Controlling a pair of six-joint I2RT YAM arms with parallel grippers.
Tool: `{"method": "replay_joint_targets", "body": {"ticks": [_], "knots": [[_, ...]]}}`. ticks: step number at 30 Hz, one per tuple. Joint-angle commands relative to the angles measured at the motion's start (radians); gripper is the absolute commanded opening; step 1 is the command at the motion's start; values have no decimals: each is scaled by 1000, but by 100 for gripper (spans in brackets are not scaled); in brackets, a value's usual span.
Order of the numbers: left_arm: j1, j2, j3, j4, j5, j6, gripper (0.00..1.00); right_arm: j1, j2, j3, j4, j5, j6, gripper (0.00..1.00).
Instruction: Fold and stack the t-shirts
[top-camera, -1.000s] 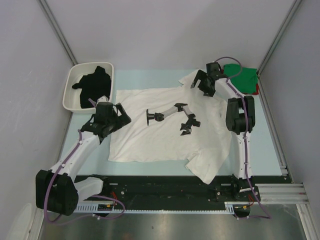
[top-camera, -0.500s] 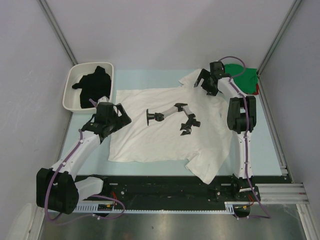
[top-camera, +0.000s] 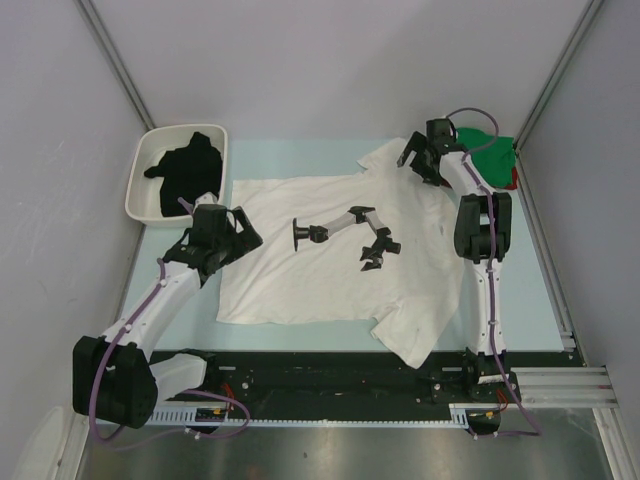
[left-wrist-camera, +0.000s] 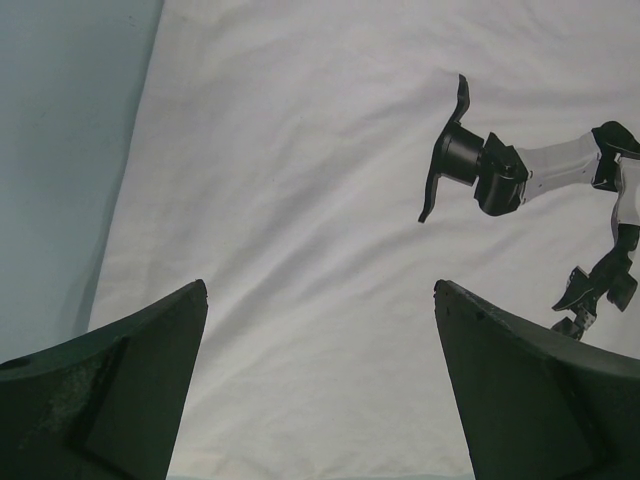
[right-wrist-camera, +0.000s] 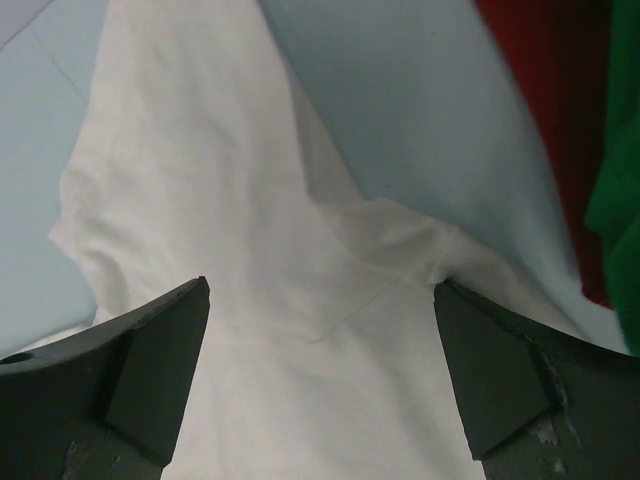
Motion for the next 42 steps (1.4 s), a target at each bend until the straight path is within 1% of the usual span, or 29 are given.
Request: {"method": "replay_joint_targets", "body": {"ticks": [1,6,9,10,11,13,14,15,16,17,18,19,21,23,24,25,26,27,28,29,31,32,35,36,37,38,40,42], "knots": [[5,-12,1,13,-25,17,100,-22,20,47,22,73,4,100],[5,-21,3,2,-39,21,100,-46,3,79,53,71,16,100],[4,-58,4,-8,-45,21,100,-33,-83,31,100,91,-8,100],[5,-71,4,-5,-41,24,100,-25,-168,0,122,106,-17,100],[5,-84,6,-2,-27,35,100,-14,-218,-91,175,141,-28,100],[4,-116,18,-5,-9,44,100,18,-331,-198,244,172,-56,100],[4,-122,23,-7,8,59,100,27,-436,-314,307,186,-60,100],[5,-124,32,-19,30,69,100,33,-500,-365,330,191,-62,100],[5,-128,33,-25,42,78,100,47,-555,-426,349,191,-54,100],[5,-144,30,-25,53,84,100,50,-673,-486,384,185,-42,100],[5,-157,12,-16,76,83,100,52,-728,-622,403,179,-22,100],[4,-177,-3,-12,88,80,100,53,-781,-687,426,171,22,100],[4,-217,-46,5,132,64,100,58,-908,-814,401,113,52,100],[2,-202,-52,-46,162,50,100,99,-973,-879,337,71,43,100],[1,-197,-71,-59,172,41,98,119,-1043,-913,325,63,39,100],[-1,-200,-91,-67,180,24,95,151,-1078,-987,311,71,9,100],[-1,-208,-115,-56,185,5,93,217,-1115,-1022,279,126,-9,100],[-6,-229,-161,-62,180,-12,91,261,-1196,-1054,263,161,-25,100],[-7,-242,-181,-68,142,-32,88,298,-1232,-1124,253,198,-36,100],[-9,-251,-203,-96,119,-78,87,370,-1272,-1155,233,252,-46,100],[-10,-268,-252,-133,55,-133,86,421,-1368,-1213,211,293,-37,100],[-12,-274,-269,-162,36,-181,85,444,-1398,-1264,188,304,-22,100],[-12,-334,-325,-224,-24,-278,83,507,-1497,-1339,142,307,9,100],[-10,-355,-344,-246,-37,-296,82,547,-1525,-1358,139,306,21,100],[-12,-407,-347,-264,-50,-324,78,565,-1546,-1376,131,310,29,100],[-12,-432,-348,-309,-64,-336,77,584,-1583,-1407,115,319,38,100],[-25,-472,-347,-346,-70,-368,75,642,-1609,-1439,105,324,55,100],[-30,-501,-345,-389,-71,-413,73,674,-1632,-1479,96,341,67,100]]}}
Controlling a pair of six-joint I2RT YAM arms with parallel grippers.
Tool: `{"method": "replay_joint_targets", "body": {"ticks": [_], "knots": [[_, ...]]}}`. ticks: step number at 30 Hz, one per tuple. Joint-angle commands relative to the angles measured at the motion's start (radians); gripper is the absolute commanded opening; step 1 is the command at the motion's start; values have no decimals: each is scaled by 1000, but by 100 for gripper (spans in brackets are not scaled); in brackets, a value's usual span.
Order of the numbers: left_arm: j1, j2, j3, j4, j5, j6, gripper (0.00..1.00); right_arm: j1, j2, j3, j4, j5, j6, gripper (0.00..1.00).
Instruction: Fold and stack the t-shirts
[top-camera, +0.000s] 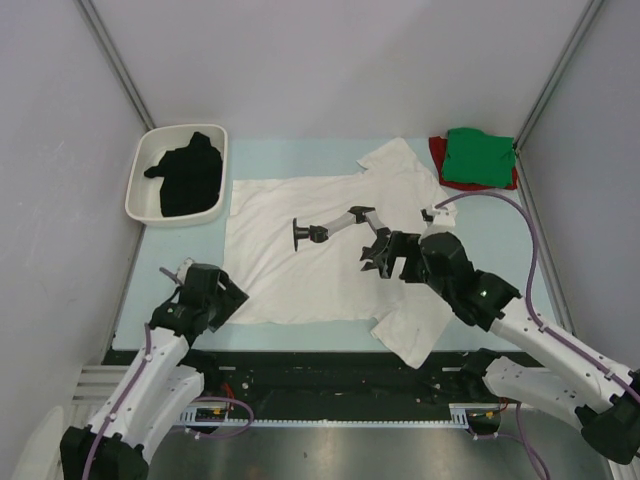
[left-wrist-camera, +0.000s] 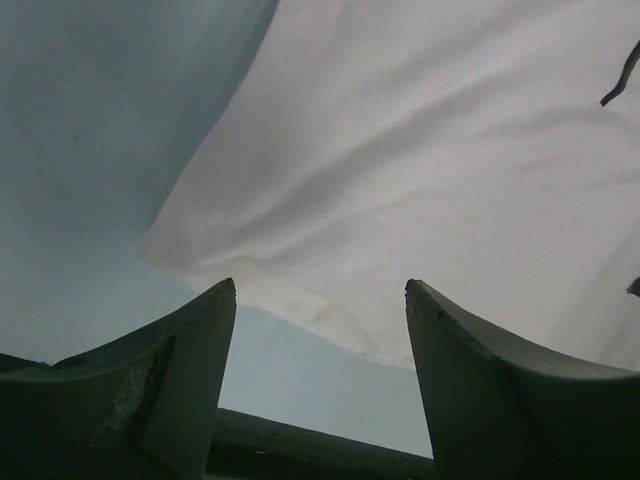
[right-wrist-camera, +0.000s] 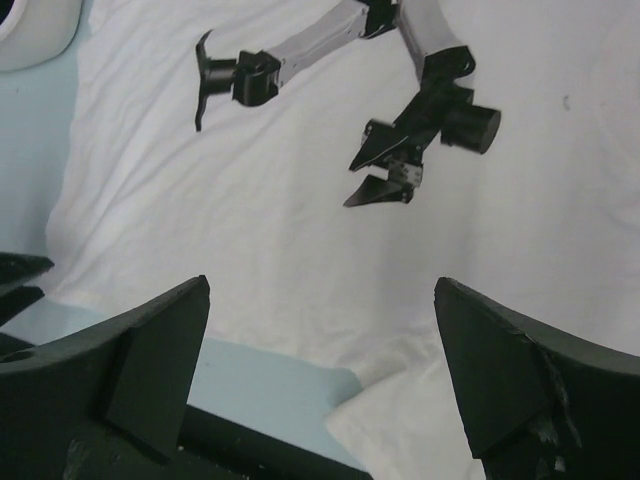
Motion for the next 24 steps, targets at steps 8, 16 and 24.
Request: {"method": "replay_joint_targets", "body": {"ticks": [8,16,24], "knots": [[-42,-46,14,-247,-160,-290,69,130,-58,-88,-7,-1,52,100],[-41,56,12,-247,-281,-331,68,136,-122,-97,-18,-18,29,100],[-30,196,15,-105,-299,-294,69,134,-219,-118,-73,-6,19,100]]}}
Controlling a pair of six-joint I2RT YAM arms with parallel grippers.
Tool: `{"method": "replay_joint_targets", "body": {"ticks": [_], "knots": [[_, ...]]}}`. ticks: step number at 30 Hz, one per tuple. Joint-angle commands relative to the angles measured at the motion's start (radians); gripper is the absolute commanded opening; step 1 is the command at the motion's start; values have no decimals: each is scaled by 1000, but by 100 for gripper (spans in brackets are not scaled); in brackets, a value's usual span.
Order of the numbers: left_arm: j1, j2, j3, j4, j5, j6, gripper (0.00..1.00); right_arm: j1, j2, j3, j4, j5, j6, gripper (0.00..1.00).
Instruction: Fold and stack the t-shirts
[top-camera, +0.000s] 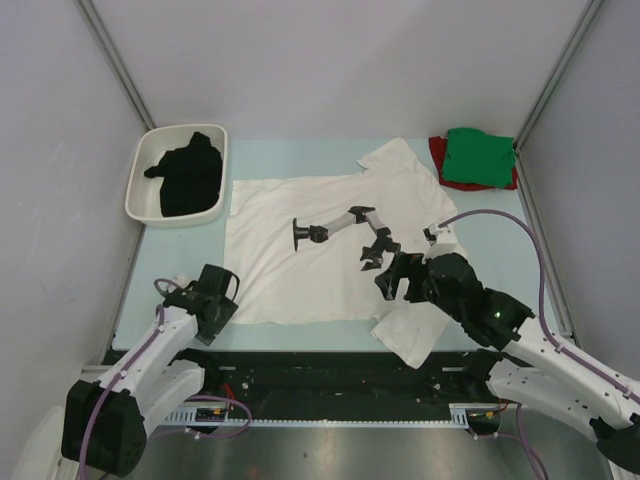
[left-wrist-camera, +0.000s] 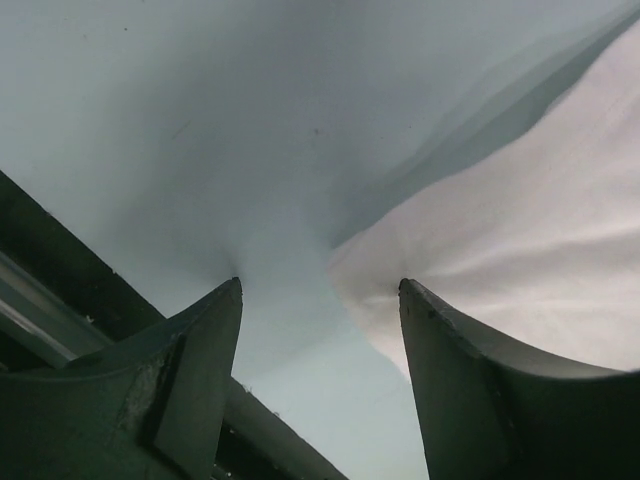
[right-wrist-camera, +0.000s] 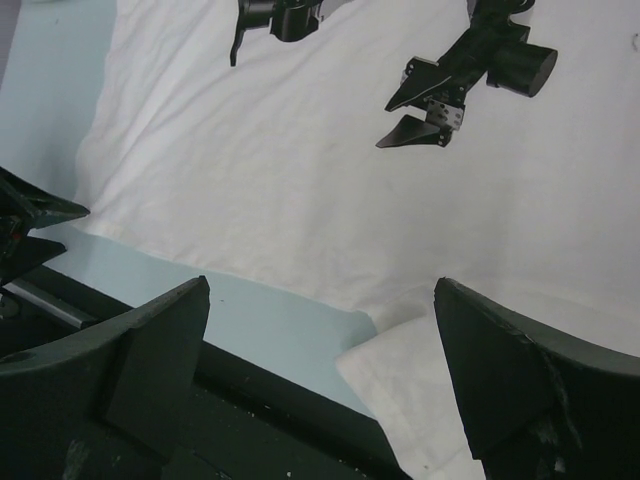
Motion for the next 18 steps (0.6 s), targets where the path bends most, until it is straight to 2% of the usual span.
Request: {"method": "replay_joint_targets", "body": {"ticks": [1,6,8,11,12,14,15,17,18], "knots": [[10,58,15,98,-38,1,70,5,-61,-7,-38,18,-18,100],[21,162,-3,202,-11,37,79,5,-94,-11,-58,27,-9,100],[25,190,-9,248,3,64,78,3,-101,-13,-67,30,-3,100],[34,215,-27,304,37,81,62,5,-114,-11,-88,35,15,100],[37,210,-44,314,46,80,54,5,-117,-13,-99,35,21,100],[39,200,-55,331,63,75,50,3,-124,-13,-128,33,43,100],[45,195,-60,334,69,81,42,5,-126,-13,-141,32,52,100],[47,180,-60,338,81,89,32,5,-117,-13,-182,38,73,100],[47,174,-58,338,87,95,23,3,-114,-13,-196,42,92,100]]}}
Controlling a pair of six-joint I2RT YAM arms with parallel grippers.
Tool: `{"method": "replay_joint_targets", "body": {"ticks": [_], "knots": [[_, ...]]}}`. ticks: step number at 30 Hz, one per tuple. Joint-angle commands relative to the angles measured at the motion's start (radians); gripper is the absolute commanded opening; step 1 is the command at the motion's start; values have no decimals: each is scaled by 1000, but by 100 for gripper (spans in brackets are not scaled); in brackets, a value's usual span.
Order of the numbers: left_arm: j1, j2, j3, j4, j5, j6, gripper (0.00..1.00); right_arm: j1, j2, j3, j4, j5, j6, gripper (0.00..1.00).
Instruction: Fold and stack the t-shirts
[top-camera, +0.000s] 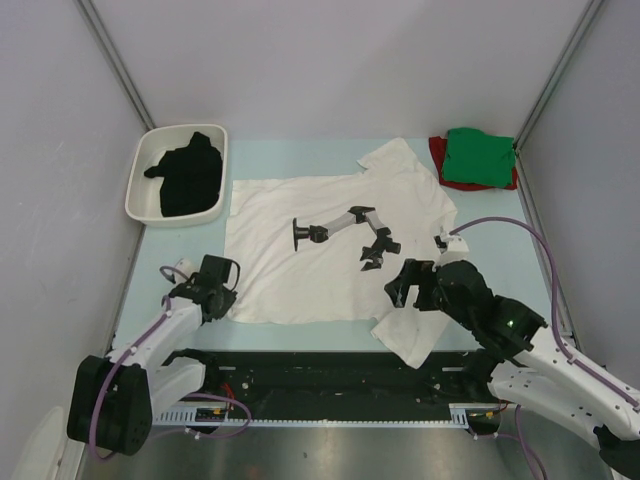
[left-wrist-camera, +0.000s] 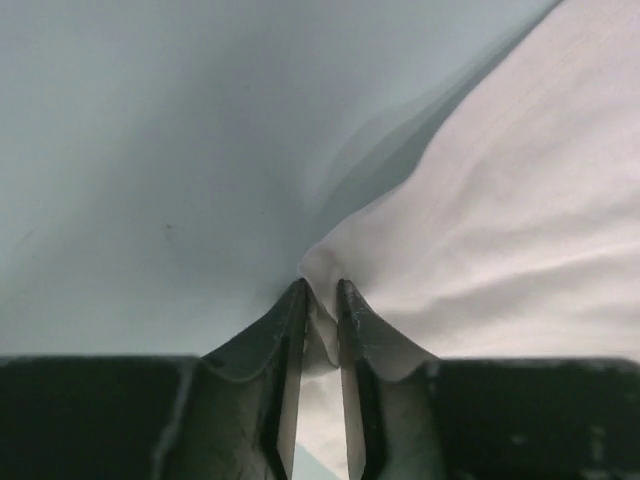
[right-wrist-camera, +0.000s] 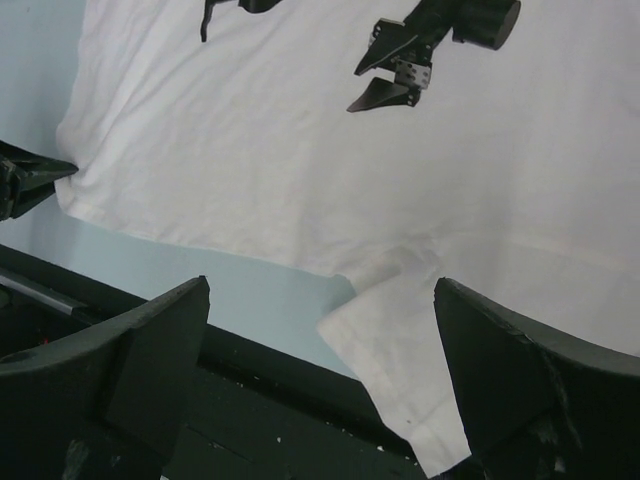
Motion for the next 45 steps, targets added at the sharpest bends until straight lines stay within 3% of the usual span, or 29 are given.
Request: {"method": "replay_joint_targets", "body": {"ticks": [1,2,3,4,15,23,31,45], "knots": [[7,-11,-54,21,102,5,17,3,7,1,-107,34,79,100],[7,-23,-59,22,115,8,13,3,26,-1,-126,39,91,100],[7,-34,-59,22,120,11,1,3,41,-1,-159,42,125,100],[7,-45,-59,21,126,11,0,3,52,-1,-176,45,142,100],[35,-213,-11,-15,190,48,0,17,138,-30,-325,-16,335,100],[85,-200,2,40,267,111,0,123,112,-152,-307,-100,507,99],[121,-174,10,85,301,169,0,233,67,-214,-332,-39,669,96],[167,-138,-4,137,347,201,0,332,76,-283,-344,25,806,90]]}}
